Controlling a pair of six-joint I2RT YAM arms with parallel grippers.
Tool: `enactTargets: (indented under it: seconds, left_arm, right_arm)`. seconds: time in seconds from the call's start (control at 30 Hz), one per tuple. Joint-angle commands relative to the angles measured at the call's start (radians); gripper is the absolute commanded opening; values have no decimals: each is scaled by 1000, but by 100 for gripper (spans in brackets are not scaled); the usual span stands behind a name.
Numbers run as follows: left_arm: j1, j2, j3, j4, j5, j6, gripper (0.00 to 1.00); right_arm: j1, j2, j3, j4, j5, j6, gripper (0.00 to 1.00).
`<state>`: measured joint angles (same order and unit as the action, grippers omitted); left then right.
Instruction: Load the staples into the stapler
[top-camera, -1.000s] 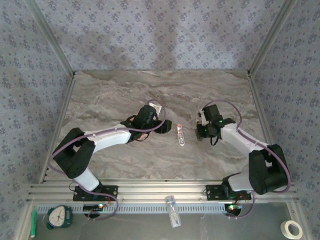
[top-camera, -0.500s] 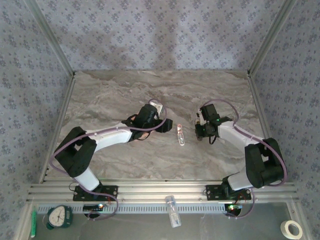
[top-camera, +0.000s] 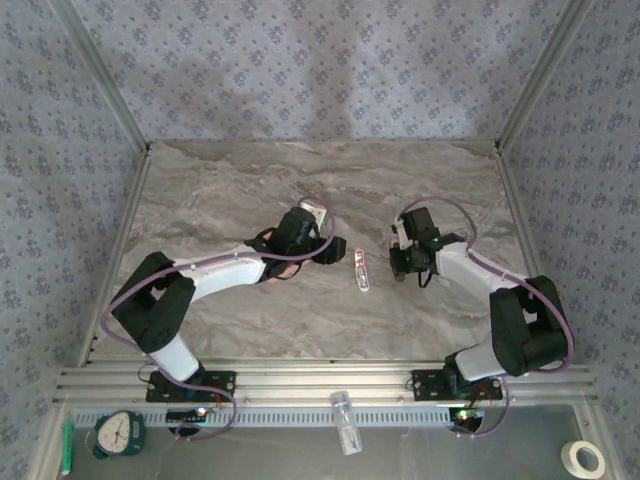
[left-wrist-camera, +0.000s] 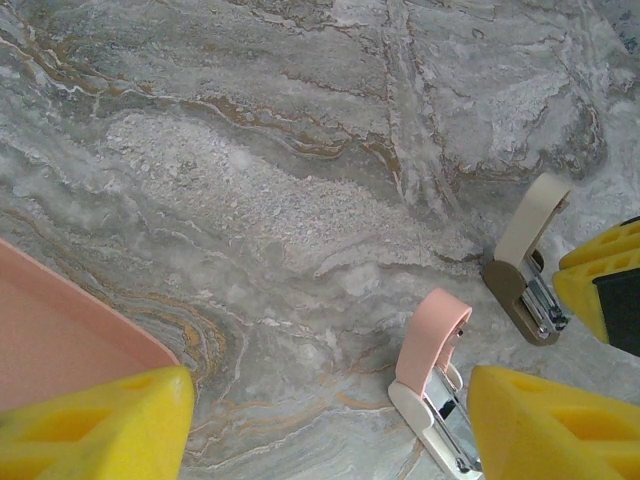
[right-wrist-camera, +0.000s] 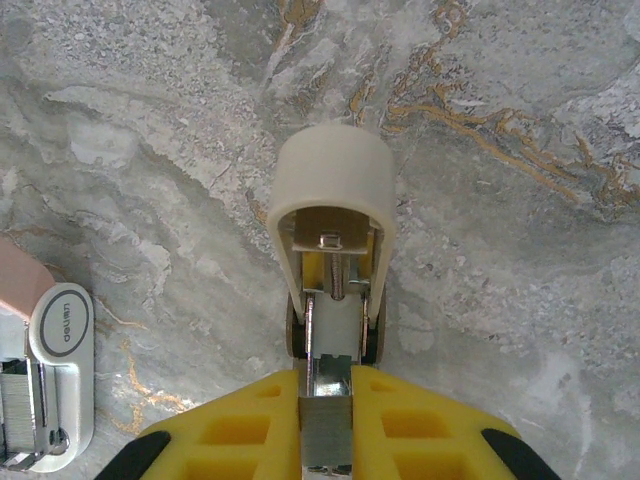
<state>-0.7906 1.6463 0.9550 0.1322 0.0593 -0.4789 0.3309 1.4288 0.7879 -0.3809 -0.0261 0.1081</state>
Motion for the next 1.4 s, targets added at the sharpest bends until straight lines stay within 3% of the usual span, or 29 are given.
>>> enactTargets:
  seconds: [0.0,1.37]
  left_arm:
    - [-5,5,25,13,7,0,72]
    - [-11,-5,19,1,-8,6,72]
  right_arm:
    - [-10,12,2,-9,-25,-26,18]
    - [8,74,45,-34,5,-22,18]
